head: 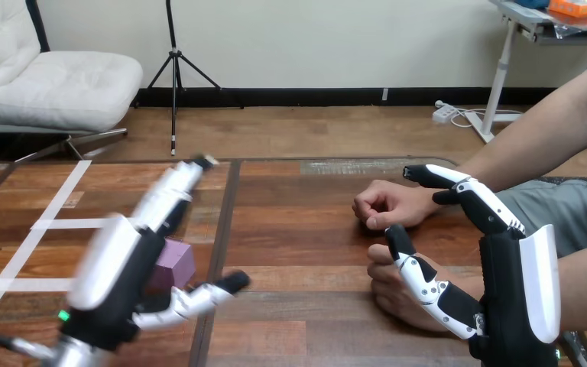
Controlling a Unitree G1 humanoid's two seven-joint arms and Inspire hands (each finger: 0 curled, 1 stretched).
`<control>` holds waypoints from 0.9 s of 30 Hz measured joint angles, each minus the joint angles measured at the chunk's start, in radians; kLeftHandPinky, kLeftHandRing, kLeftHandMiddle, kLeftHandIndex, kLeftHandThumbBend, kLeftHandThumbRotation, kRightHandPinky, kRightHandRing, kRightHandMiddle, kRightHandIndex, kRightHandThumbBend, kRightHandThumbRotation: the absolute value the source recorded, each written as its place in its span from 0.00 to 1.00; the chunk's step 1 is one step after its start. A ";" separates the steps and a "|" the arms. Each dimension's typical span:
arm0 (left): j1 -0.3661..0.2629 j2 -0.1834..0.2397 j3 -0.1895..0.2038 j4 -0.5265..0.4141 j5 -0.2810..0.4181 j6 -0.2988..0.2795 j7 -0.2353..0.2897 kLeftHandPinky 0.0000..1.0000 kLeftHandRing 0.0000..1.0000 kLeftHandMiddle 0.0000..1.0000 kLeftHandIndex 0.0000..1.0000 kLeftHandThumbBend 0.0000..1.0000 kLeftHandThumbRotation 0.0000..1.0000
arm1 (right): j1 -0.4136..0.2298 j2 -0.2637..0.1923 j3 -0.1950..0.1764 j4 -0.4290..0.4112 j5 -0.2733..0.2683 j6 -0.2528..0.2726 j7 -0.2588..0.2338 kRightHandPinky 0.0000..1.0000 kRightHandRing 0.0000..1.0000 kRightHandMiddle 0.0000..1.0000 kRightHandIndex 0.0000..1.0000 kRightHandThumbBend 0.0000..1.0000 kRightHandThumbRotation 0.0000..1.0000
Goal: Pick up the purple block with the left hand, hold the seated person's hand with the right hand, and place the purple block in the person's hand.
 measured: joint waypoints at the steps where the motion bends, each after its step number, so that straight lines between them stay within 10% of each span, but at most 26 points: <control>1: -0.003 0.012 0.003 -0.008 0.027 0.012 0.028 1.00 1.00 1.00 1.00 0.75 0.88 | 0.000 0.000 0.000 0.000 0.000 0.000 0.000 0.63 0.71 0.71 0.70 0.41 0.35; 14: -0.058 0.130 -0.031 -0.028 0.257 0.133 0.296 1.00 1.00 1.00 1.00 0.74 0.98 | 0.000 0.000 0.000 0.000 0.000 0.000 0.006 0.64 0.72 0.72 0.70 0.40 0.33; 27: -0.122 0.204 -0.137 0.006 0.326 0.207 0.426 1.00 1.00 1.00 1.00 0.73 1.00 | -0.001 -0.001 0.000 0.000 0.001 0.000 0.014 0.64 0.72 0.72 0.70 0.40 0.32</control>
